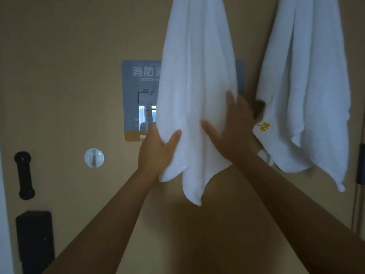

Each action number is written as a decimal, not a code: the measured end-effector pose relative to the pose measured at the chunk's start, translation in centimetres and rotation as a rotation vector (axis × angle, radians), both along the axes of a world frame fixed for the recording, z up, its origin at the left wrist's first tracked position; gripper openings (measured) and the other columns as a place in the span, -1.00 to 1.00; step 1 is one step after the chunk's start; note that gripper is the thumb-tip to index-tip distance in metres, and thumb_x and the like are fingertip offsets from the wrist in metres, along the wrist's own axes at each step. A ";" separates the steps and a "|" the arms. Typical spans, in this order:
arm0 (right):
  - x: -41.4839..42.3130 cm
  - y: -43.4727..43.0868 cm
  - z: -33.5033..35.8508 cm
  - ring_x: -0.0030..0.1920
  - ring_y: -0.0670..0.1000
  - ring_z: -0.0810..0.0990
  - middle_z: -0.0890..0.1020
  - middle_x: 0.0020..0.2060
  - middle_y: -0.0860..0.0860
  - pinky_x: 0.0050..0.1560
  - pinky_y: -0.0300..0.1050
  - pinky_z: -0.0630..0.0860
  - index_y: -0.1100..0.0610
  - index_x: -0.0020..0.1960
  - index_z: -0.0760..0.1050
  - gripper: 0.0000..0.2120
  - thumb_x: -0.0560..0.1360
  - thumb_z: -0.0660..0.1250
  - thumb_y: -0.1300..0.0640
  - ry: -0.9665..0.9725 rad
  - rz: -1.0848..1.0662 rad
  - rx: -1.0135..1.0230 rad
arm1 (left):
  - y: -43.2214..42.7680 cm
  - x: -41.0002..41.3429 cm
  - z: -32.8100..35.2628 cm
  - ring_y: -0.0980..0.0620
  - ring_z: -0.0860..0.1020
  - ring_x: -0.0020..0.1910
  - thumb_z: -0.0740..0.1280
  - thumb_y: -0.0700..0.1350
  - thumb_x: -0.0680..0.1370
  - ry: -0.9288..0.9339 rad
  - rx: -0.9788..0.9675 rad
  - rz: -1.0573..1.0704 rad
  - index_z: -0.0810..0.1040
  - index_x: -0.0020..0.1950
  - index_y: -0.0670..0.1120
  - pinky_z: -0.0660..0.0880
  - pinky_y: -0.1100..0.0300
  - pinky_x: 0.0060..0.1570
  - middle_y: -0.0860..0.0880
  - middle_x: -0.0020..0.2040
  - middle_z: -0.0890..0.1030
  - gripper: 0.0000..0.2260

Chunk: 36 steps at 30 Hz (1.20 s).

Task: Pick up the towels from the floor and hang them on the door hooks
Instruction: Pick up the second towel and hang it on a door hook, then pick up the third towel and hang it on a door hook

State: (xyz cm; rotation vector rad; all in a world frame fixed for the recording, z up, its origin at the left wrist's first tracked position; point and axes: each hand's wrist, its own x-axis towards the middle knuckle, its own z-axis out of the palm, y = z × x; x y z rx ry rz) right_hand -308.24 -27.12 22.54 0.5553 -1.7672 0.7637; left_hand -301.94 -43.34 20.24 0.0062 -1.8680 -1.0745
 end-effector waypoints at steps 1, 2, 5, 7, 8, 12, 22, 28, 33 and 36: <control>0.0 0.1 -0.6 0.41 0.28 0.26 0.26 0.42 0.27 0.37 0.24 0.21 0.13 0.48 0.13 -0.14 0.36 0.16 -0.36 0.008 -0.044 0.045 | -0.1 0.1 -0.4 -0.04 0.54 0.05 0.32 0.13 0.49 -0.027 0.015 -0.004 0.34 0.20 -0.11 0.50 0.05 0.02 0.02 0.03 0.52 -0.57; 0.2 0.2 -1.1 0.43 0.28 0.23 0.22 0.44 0.27 0.37 0.23 0.20 0.10 0.49 0.12 -0.16 0.37 0.19 -0.35 -0.033 -0.082 0.083 | -0.1 0.3 -0.7 -0.04 0.54 0.08 0.31 0.13 0.49 -0.051 0.026 -0.008 0.34 0.23 -0.11 0.49 0.06 0.05 0.02 0.06 0.52 -0.56; 0.3 1.2 -2.4 0.47 0.24 0.10 0.07 0.50 0.21 0.40 0.20 0.15 0.02 0.52 0.01 -0.17 0.40 0.28 -0.26 -0.186 -0.155 0.149 | 0.3 1.5 -1.6 0.03 0.48 0.08 0.31 0.14 0.49 -0.102 0.043 0.000 0.32 0.31 -0.10 0.42 0.14 0.05 0.07 0.09 0.47 -0.51; 1.2 1.8 -3.6 0.48 0.24 0.07 0.05 0.50 0.21 0.42 0.18 0.10 0.03 0.52 0.00 -0.20 0.43 0.29 -0.19 -0.241 -0.168 0.171 | 0.8 2.3 -3.0 0.07 0.45 0.04 0.29 0.17 0.49 -0.175 0.026 0.009 0.33 0.31 -0.10 0.39 0.16 0.00 0.09 0.07 0.43 -0.49; 1.9 2.0 -4.3 0.48 0.24 0.08 0.07 0.50 0.22 0.43 0.18 0.08 0.06 0.52 0.03 -0.23 0.44 0.28 -0.16 -0.259 -0.163 0.198 | 1.1 2.8 -3.9 0.06 0.47 0.02 0.28 0.21 0.48 -0.237 0.001 0.012 0.36 0.27 -0.10 0.41 0.14 -0.02 0.09 0.07 0.46 -0.49; 4.4 2.6 -7.9 0.45 0.27 0.20 0.20 0.47 0.24 0.39 0.20 0.16 0.14 0.49 0.16 -0.34 0.45 0.19 -0.06 -0.286 -0.145 0.266 | 2.3 5.2 -8.0 0.02 0.52 -0.17 0.20 0.26 0.48 -0.451 -0.088 0.002 0.49 0.07 -0.13 0.41 0.16 -0.16 -0.08 -0.01 0.61 -0.53; 12.5 3.6 -10.5 0.18 0.23 0.48 0.52 0.14 0.18 0.18 0.15 0.43 0.22 0.20 0.44 -0.66 0.50 0.21 0.05 -0.574 -0.156 0.427 | 4.8 10.1 -11.0 -0.10 0.57 0.05 0.11 0.29 0.51 -0.537 -0.474 -0.064 0.40 0.29 -0.08 0.53 -0.03 0.03 -0.10 0.12 0.56 -0.45; 19.1 4.7 -12.4 0.30 0.13 0.35 0.40 0.30 0.09 0.26 0.04 0.29 0.12 0.34 0.29 -0.54 0.53 0.18 -0.09 -0.585 -0.202 0.453 | 5.9 14.1 -11.4 -0.12 0.42 0.32 0.13 0.18 0.57 -0.556 -0.559 -0.161 0.32 0.40 -0.08 0.39 -0.01 0.26 -0.10 0.35 0.43 -0.50; 25.4 5.6 -16.1 0.37 0.10 0.29 0.34 0.39 0.06 0.33 0.03 0.23 0.09 0.42 0.22 -0.49 0.55 0.14 -0.11 -0.679 -0.289 0.446 | 7.0 18.9 -14.7 -0.14 0.37 0.35 0.11 0.18 0.55 -0.668 -0.642 -0.290 0.30 0.40 -0.08 0.36 -0.05 0.30 -0.11 0.39 0.38 -0.49; 29.4 7.2 -20.0 0.43 0.10 0.23 0.27 0.44 0.06 0.39 0.07 0.19 0.07 0.46 0.15 -0.47 0.56 0.11 -0.11 -0.788 -0.331 0.435 | 9.3 22.4 -17.7 -0.08 0.31 0.40 0.13 0.14 0.58 -0.703 -0.665 -0.344 0.22 0.46 -0.08 0.30 0.04 0.34 -0.08 0.45 0.29 -0.49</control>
